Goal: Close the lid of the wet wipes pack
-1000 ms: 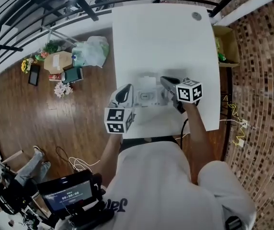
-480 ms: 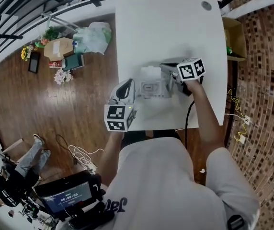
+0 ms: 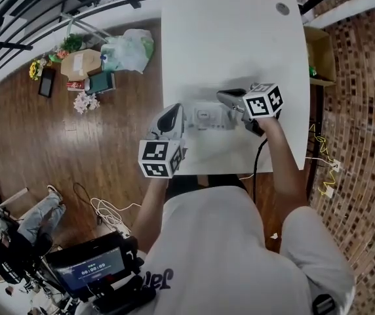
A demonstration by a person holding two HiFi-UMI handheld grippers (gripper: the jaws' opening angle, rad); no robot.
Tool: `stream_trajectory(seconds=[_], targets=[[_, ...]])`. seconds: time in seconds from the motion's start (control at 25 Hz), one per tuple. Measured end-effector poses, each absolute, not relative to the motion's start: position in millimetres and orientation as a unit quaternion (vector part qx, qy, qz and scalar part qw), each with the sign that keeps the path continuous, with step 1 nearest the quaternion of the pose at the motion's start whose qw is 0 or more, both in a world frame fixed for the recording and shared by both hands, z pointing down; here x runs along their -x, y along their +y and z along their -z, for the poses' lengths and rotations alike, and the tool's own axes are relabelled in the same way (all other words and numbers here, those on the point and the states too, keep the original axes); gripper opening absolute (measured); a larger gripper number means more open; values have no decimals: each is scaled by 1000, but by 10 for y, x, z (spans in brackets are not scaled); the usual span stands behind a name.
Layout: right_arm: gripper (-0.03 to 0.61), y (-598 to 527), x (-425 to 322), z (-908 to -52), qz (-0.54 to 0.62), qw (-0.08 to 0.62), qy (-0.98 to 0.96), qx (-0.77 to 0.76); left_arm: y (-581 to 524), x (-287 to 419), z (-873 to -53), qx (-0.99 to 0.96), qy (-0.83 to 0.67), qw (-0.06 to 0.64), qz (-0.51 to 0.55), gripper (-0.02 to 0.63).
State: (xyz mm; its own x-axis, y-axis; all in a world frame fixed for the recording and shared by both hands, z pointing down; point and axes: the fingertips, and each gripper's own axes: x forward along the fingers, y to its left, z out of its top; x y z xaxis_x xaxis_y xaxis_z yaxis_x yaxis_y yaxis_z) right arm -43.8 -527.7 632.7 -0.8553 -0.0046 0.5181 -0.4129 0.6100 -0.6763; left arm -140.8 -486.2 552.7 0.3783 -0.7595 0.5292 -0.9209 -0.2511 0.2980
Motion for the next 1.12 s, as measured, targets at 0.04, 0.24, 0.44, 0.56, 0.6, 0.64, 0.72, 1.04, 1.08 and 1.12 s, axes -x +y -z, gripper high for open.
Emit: stream_trajectory(seconds=[0.04, 0.24, 0.44, 0.56, 0.6, 0.64, 0.72, 1.04, 1.08, 1.12], targets=[[-9, -5229, 456, -6319, -418, 247, -866, -119, -4855, 1408, -5528, -780, -539, 287, -140, 15], [-9, -5040, 513, -6271, -402, 254, -872, -113, -4790, 1403, -5577, -778, -537, 298, -136, 15], [-9, -4847, 535, -6254, -400, 256, -873, -112, -4761, 1368, -5541, -782, -531, 298, -133, 15], [-9, -4748, 551, -6287, -403, 261, -869, -117, -4734, 1370, -5559, -783, -528, 300, -135, 15], [-9, -4715, 558, -6295, -403, 263, -869, -118, -4724, 1367, -5577, -783, -527, 301, -136, 15], [-9, -4683, 564, -6304, -402, 265, -868, -118, -4712, 1361, -5596, -784, -525, 301, -139, 15], [-9, -4620, 574, -6322, -400, 271, -867, -120, -4689, 1342, -5624, -785, -522, 302, -142, 15], [-9, -4391, 612, -6447, -405, 287, -857, -138, -4629, 1268, -5634, -791, -512, 304, -139, 15], [-9, -4368, 606, -6449, -407, 286, -856, -144, -4616, 1260, -5628, -792, -512, 303, -140, 15], [-9, -4350, 600, -6452, -410, 284, -854, -151, -4603, 1256, -5629, -792, -511, 303, -141, 15]])
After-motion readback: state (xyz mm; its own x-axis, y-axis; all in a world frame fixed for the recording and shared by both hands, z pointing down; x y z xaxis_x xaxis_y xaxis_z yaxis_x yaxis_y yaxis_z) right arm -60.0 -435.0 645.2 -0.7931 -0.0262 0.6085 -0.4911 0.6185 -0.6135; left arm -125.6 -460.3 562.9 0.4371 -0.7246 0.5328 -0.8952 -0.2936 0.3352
